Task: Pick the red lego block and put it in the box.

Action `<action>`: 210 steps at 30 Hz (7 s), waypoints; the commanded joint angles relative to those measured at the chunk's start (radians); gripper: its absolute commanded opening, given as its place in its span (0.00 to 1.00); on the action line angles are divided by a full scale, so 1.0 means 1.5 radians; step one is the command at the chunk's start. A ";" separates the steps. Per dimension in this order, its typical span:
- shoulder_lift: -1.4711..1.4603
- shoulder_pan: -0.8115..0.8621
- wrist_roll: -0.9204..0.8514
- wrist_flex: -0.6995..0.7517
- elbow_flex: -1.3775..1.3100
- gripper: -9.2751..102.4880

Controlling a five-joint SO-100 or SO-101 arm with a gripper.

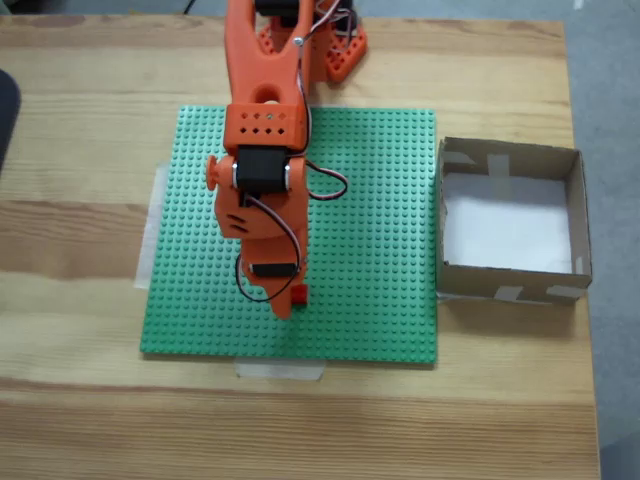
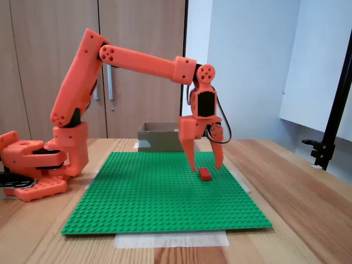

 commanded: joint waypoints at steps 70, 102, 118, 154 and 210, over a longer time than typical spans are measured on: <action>0.083 -0.003 0.005 -0.106 0.061 0.16; 0.379 -0.253 0.136 0.074 -0.005 0.15; 0.352 -0.478 0.197 0.039 -0.001 0.16; 0.205 -0.544 0.142 -0.032 -0.017 0.18; 0.935 -0.237 0.028 -0.160 0.626 0.08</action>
